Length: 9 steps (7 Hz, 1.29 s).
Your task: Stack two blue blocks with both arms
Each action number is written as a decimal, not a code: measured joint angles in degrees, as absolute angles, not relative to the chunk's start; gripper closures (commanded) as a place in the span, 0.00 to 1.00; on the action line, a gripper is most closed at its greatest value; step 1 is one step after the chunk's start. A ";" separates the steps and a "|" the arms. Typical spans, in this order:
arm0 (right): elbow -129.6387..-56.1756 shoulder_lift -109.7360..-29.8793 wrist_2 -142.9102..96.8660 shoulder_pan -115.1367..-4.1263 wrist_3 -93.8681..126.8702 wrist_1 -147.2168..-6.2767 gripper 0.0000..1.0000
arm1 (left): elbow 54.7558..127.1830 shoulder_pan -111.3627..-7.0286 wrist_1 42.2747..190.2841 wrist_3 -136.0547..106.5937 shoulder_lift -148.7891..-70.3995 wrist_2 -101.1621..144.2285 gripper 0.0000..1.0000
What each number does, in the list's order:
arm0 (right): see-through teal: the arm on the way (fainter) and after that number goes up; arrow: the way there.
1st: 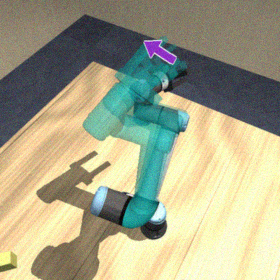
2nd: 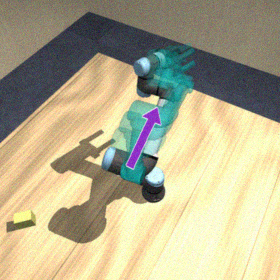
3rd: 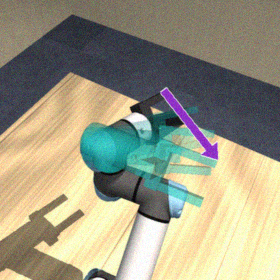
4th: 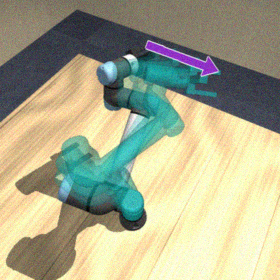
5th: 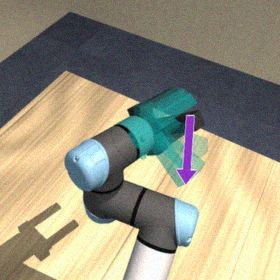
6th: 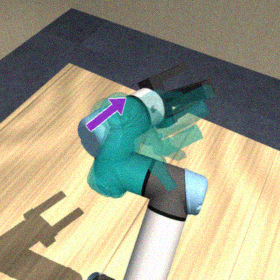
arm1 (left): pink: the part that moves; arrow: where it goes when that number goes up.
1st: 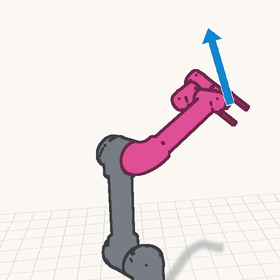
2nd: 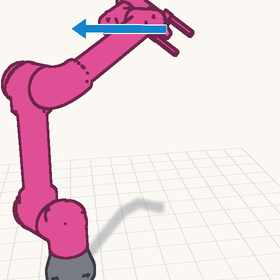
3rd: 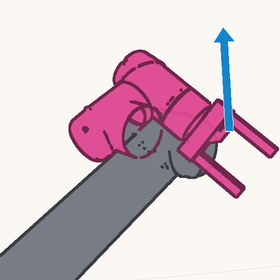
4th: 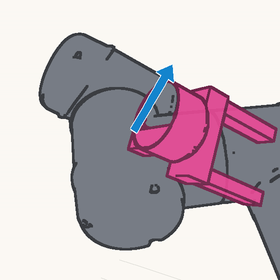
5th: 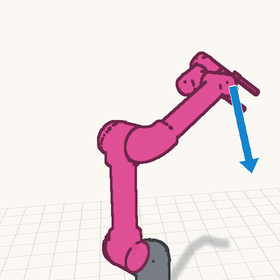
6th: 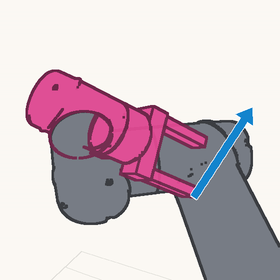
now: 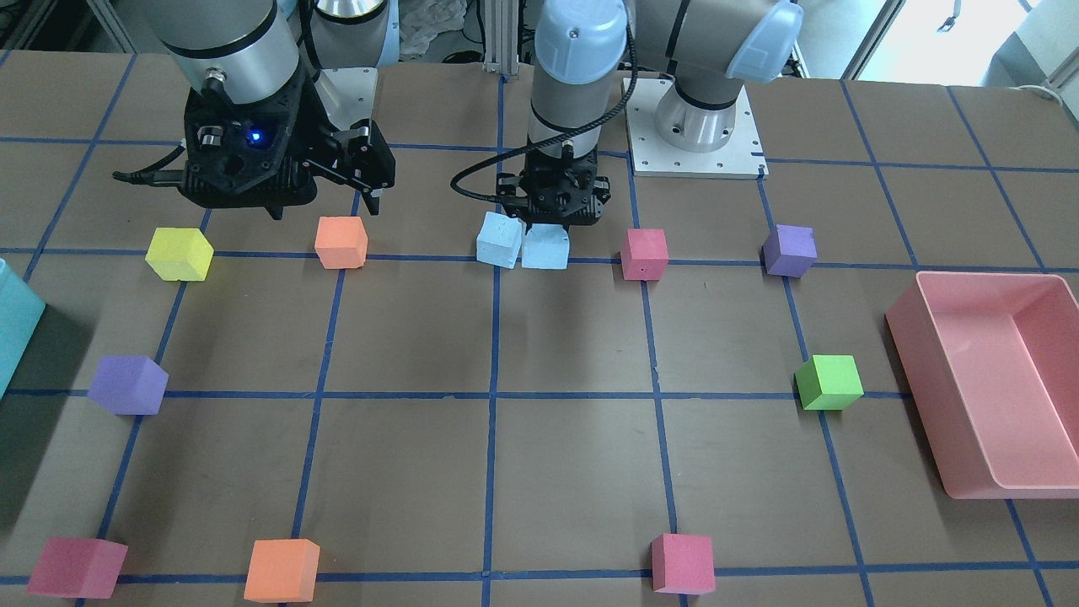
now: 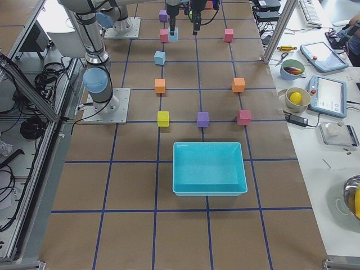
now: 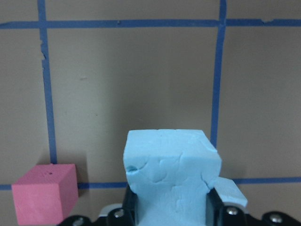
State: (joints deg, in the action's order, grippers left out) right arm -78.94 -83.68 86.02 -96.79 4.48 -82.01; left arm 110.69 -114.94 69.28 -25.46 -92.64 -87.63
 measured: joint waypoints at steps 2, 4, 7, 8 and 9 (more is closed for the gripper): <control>-78.76 -83.74 87.40 -96.74 4.27 -82.46 0.00 | 114.02 -120.98 64.03 -31.89 -93.82 -87.71 0.87; -78.89 -83.75 88.86 -96.72 4.32 -84.25 0.00 | 116.42 -122.72 61.80 -32.69 -93.40 -87.79 0.86; -79.25 -83.68 89.09 -96.84 4.39 -85.88 0.00 | 116.98 -123.05 61.47 -33.12 -94.11 -87.55 0.14; -79.27 -83.67 89.11 -96.85 4.39 -85.93 0.00 | 117.16 -123.10 61.50 -33.21 -94.38 -87.25 0.00; -79.27 -83.69 89.14 -96.89 4.37 -85.95 0.00 | 117.65 -123.12 61.50 -33.01 -94.43 -86.74 0.00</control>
State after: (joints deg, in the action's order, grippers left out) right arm -79.27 -83.69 89.14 -96.89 4.37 -85.95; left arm 117.65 -123.12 61.50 -33.01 -94.43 -86.74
